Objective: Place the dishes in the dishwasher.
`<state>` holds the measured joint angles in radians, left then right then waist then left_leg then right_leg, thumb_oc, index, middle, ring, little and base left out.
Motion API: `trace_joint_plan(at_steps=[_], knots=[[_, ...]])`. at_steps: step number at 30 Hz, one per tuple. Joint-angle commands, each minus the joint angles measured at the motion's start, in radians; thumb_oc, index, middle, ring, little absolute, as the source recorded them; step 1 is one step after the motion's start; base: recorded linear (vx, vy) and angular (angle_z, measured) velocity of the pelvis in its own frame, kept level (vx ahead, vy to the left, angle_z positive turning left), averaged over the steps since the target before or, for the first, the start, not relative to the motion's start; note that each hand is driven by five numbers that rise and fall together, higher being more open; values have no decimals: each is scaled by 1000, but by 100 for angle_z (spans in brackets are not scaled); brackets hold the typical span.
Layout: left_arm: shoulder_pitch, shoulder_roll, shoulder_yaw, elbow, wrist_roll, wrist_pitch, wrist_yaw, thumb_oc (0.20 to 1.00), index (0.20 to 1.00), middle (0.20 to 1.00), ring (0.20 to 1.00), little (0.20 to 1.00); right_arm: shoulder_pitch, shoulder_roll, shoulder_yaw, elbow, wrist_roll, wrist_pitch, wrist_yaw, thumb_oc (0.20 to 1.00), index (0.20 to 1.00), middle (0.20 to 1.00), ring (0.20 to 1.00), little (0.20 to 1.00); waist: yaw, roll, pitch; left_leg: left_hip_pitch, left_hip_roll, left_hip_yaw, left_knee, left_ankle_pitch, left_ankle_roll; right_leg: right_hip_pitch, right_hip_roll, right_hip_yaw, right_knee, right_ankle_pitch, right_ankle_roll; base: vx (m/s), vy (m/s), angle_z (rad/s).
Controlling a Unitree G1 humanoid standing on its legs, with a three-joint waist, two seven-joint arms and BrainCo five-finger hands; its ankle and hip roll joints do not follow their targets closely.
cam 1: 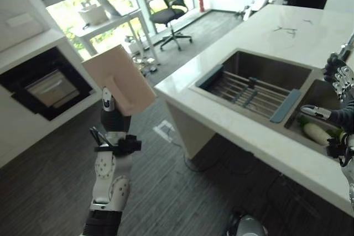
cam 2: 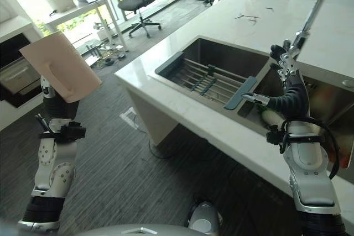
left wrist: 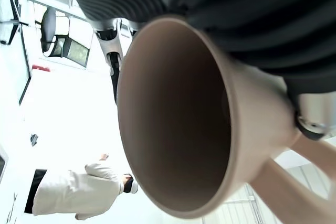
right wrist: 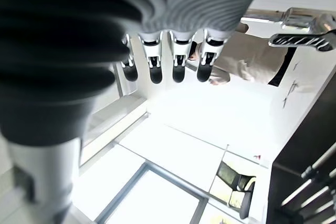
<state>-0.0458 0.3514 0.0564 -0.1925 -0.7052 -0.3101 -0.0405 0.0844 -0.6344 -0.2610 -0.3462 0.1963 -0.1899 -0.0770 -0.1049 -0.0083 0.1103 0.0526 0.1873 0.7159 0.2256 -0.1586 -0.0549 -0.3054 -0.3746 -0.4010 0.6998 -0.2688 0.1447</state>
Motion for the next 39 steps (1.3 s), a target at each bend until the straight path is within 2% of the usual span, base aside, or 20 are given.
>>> trace_joint_plan(at_steps=[1, 5, 6, 8, 10, 11, 12, 16, 18, 22, 25, 27, 39], knots=[[31, 52, 105, -81, -20, -24, -15, 200, 200, 200, 200, 200, -9, 69, -23, -41, -17, -52, -1, 1000, 1000, 1000, 1000, 1000, 4, 6, -40, -10, 53, -109, 74, -29, -24, 252, 58, -133, -400, 194, 31, 13, 461, 138], [31, 57, 112, -96, 23, -25, 0, 200, 200, 200, 200, 200, 0, 122, 20, -41, -49, -59, 7, 1000, 1000, 1000, 1000, 1000, 39, 7, -37, -35, -14, -173, 74, -67, 3, 252, 4, -162, -400, 265, 54, 41, 397, 86], [24, 60, 103, -110, 51, -15, 16, 200, 200, 200, 200, 200, -3, 140, 39, -39, -70, -53, 1, 1000, 1000, 1000, 1000, 1000, 53, 11, -33, -53, -45, -212, 74, -77, 18, 268, 2, -170, -400, 301, 51, 68, 478, 54], [18, 59, 87, -119, 67, -7, 26, 200, 200, 200, 200, 200, -11, 142, 50, -39, -76, -46, -14, 1000, 1000, 1000, 1000, 1000, 58, 17, -26, -74, -66, -265, 74, -79, 29, 278, 25, -156, -400, 328, 45, 76, 348, 86], [8, 58, 66, -109, 65, -4, 21, 200, 200, 200, 200, 200, -2, 142, 47, -32, -83, -55, -34, 1000, 1000, 1000, 1000, 1000, 35, 19, -20, -104, -94, -365, 74, -79, 40, 247, 114, -43, -400, 298, 25, 52, 139, 120], [4, 57, 57, -94, 54, -8, 2, 200, 200, 200, 200, 200, 11, 137, 36, -27, -81, -60, -44, 1000, 1000, 1000, 1000, 1000, 15, 19, -17, -129, -102, -402, 74, -55, 50, 222, 177, 21, -400, 278, -8, 37, 35, 128], [1, 54, 44, -76, 36, -14, -13, 200, 200, 200, 200, 200, 29, 125, 13, -23, -63, -70, -41, 1000, 1000, 1000, 1000, 1000, -7, 16, -23, -153, -121, -470, 74, -45, 55, 211, 253, 125, -400, 226, -24, 45, 24, 171], [0, 44, 18, -54, 48, -45, -13, 200, 200, 200, 200, 200, 73, 104, -35, -26, 3, -98, 3, 1000, 1000, 1000, 1000, 1000, -43, -6, -41, -187, -162, -567, 74, -35, 62, 176, 341, 330, -400, 158, -39, 91, -7, 206], [-2, 41, 12, -61, 50, -44, -22, 200, 200, 200, 200, 200, 84, 103, -46, -28, 17, -99, -4, 1000, 1000, 1000, 1000, 1000, -49, -10, -46, -191, -174, -589, 74, -33, 62, 164, 370, 384, -400, 144, -46, 39, -82, 127], [3, 41, 15, -74, 75, -42, 8, 200, 200, 200, 200, 200, 57, 107, -12, -30, 4, -99, 0, 1000, 1000, 1000, 1000, 1000, -25, -16, -41, -179, -163, -573, 74, -40, 60, 177, 355, 345, -400, 126, -52, -2, -147, 54], [12, 47, 20, -95, 81, -23, 23, 200, 200, 200, 200, 200, 3, 87, 25, -38, -1, -70, -36, 1000, 1000, 1000, 1000, 1000, 11, -19, -44, -169, -161, -569, 74, -40, 54, 189, 337, 303, -400, 118, -53, -2, -202, 34], [22, 43, 26, -100, 84, -22, 20, 200, 200, 200, 200, 200, -13, 92, 40, -45, -11, -59, -41, 1000, 1000, 1000, 1000, 1000, 14, -18, -46, -161, -162, -568, 74, -42, 53, 191, 341, 309, -400, 114, -57, 29, -134, 14], [48, 42, 31, -92, 82, -37, 0, 200, 200, 200, 200, 200, 34, 114, 29, -42, -2, -58, -36, 1000, 1000, 1000, 1000, 1000, -32, -2, -58, -134, -148, -544, 74, -61, 48, 184, 377, 352, -400, 108, -65, 24, -63, -8]])
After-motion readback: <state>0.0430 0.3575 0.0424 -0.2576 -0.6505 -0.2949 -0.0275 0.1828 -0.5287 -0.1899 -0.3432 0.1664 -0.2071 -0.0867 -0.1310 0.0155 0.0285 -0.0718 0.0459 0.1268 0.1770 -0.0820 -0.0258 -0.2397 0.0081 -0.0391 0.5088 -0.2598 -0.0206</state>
